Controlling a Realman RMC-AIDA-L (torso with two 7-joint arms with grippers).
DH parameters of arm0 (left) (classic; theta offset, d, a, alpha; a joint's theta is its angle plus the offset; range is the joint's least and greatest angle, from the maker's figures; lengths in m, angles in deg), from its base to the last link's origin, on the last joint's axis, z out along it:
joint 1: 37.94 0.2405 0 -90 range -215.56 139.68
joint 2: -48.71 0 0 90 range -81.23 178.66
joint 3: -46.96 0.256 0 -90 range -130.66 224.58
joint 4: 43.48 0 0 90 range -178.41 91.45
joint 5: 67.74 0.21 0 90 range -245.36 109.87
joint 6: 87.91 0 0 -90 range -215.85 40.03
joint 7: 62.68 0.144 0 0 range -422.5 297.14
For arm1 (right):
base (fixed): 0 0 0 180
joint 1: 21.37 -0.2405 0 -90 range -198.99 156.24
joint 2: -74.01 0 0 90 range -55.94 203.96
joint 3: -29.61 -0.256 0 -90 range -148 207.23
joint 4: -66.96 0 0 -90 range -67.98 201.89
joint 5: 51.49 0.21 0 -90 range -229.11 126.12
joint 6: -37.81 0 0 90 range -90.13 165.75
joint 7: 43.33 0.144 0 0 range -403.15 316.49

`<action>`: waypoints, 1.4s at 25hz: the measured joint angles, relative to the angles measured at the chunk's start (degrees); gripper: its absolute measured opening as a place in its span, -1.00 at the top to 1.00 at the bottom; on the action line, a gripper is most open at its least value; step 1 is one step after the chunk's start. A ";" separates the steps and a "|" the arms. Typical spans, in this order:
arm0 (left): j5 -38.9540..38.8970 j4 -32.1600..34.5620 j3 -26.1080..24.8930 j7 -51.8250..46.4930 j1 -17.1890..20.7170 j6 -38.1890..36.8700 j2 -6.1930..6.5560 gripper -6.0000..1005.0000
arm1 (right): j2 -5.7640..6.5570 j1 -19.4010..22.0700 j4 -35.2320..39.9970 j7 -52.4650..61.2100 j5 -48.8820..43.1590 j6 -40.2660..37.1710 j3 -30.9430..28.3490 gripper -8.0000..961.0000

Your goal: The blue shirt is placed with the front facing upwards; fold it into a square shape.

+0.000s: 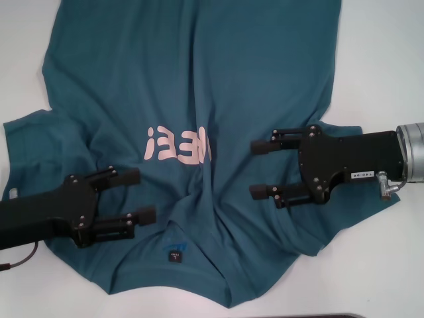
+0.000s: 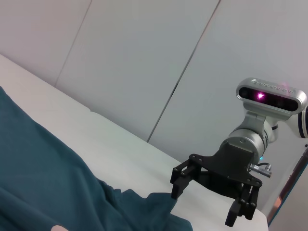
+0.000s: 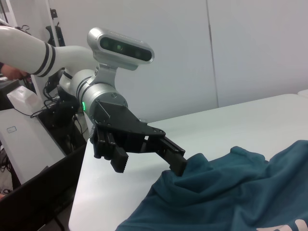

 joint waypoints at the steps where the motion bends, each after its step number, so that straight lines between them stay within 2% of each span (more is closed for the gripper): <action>1: 0.00 0.00 0.00 0.01 0.00 -0.01 0.00 -0.74 | 0.00 0.00 0.00 0.00 0.00 0.00 0.00 -0.64; 19: 0.20 0.00 -0.29 -1.11 -0.09 -0.22 -0.05 -0.73 | 0.00 0.08 -0.44 1.11 0.04 -0.01 -0.36 -0.63; 23: -0.09 -0.15 -0.63 -9.89 -0.97 -0.15 0.27 -0.73 | 0.20 -0.75 0.05 11.54 0.82 0.60 -1.11 -0.63; 30: -0.16 -0.37 -1.19 -34.52 -3.00 1.42 1.65 -0.72 | 1.34 -3.09 1.43 38.94 0.54 3.87 -0.80 -0.62; 35: -0.27 1.18 -6.36 -49.19 -3.52 1.68 2.01 -0.72 | 1.81 -3.56 1.30 53.02 1.03 3.76 -1.96 -0.62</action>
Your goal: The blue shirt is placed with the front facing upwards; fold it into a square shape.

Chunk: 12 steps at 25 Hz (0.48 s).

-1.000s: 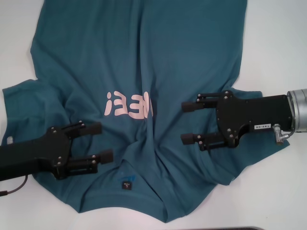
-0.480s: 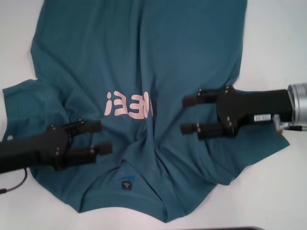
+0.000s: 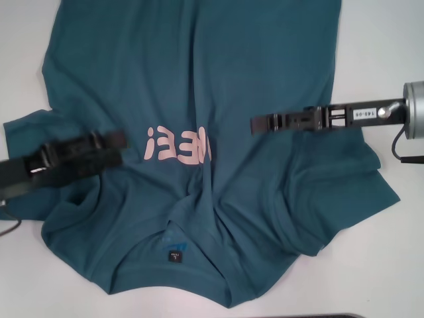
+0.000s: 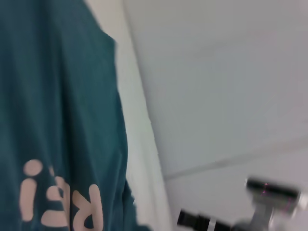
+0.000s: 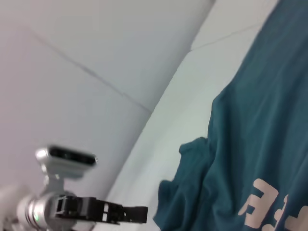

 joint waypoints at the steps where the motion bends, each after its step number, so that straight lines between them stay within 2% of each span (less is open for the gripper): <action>1: -0.01 1.03 -1.43 -3.11 -0.02 0.04 0.24 -0.72 | 0.02 0.00 0.00 1.55 0.12 -0.12 -0.25 -0.62; 7: -1.93 3.13 -7.16 -6.94 0.26 -3.70 1.24 -0.72 | 0.65 -0.04 -0.15 4.87 0.46 -0.31 -0.95 -0.61; 10: -2.89 3.15 -8.80 -6.33 0.50 -5.07 1.26 -0.71 | 0.74 -0.03 -0.28 4.79 0.53 -0.33 -1.39 -0.61; 12: -2.01 3.30 -8.77 -6.48 0.49 -4.84 1.73 -0.71 | 0.74 0.00 -0.30 4.73 0.55 -0.34 -1.49 -0.61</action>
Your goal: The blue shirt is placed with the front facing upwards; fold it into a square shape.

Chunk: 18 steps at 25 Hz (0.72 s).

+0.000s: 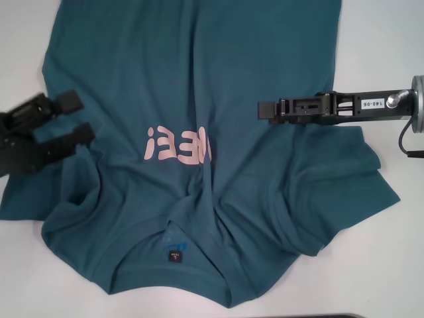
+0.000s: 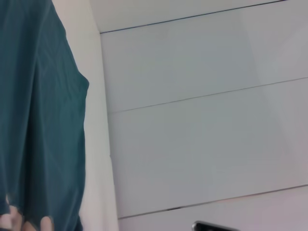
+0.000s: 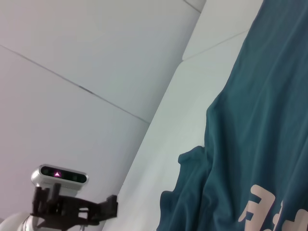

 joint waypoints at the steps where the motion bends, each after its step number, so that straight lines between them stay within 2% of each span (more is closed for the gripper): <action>1: 0.38 0.12 0.12 -0.15 -0.08 0.23 0.14 -0.71 | 0.00 0.00 0.00 0.00 0.00 0.03 0.00 -0.61; 12: 3.56 1.36 -0.01 -5.79 -0.07 5.28 4.25 -0.71 | 0.19 0.35 -0.03 0.26 -0.31 2.12 0.01 -0.60; 16: 5.25 0.94 0.11 -5.79 -0.14 7.45 5.93 -0.58 | 0.33 0.39 -0.04 0.27 -0.34 2.35 0.02 -0.60; 18: 7.48 0.73 0.14 -5.48 -0.30 9.74 7.21 -0.54 | 0.42 0.43 -0.04 0.28 -0.35 2.48 0.02 -0.60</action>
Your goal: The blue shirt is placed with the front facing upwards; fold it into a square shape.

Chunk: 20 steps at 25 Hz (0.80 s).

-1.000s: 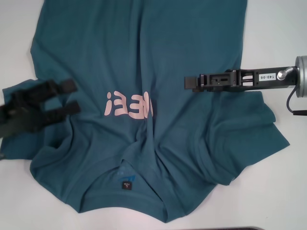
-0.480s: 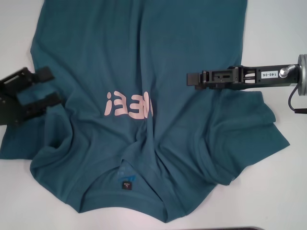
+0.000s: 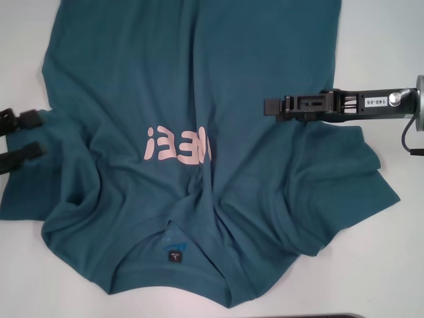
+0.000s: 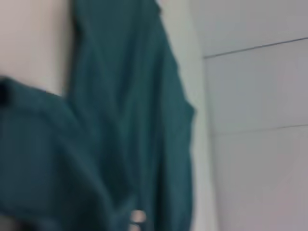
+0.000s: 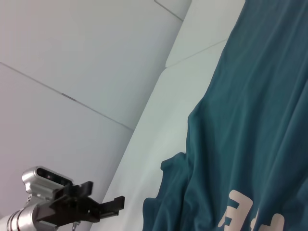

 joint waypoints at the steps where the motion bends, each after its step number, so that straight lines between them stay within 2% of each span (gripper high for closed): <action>1: 1.48 -0.23 0.01 0.14 -0.17 0.97 0.48 -0.54 | 0.06 0.02 0.00 0.00 0.00 0.11 0.00 -0.60; 6: 5.63 -1.95 -0.07 -0.84 -0.75 2.62 1.30 -0.54 | 0.25 0.07 0.01 0.02 0.00 0.37 0.00 -0.59; 13: 5.87 -2.10 -0.07 -1.61 -0.37 5.28 2.39 -0.54 | 0.36 0.03 0.01 0.05 -0.06 0.55 0.25 -0.59; 20: 9.97 -2.08 0.17 -1.56 -0.55 8.10 2.61 -0.54 | 0.37 0.17 0.01 0.07 -0.09 0.61 -0.03 -0.58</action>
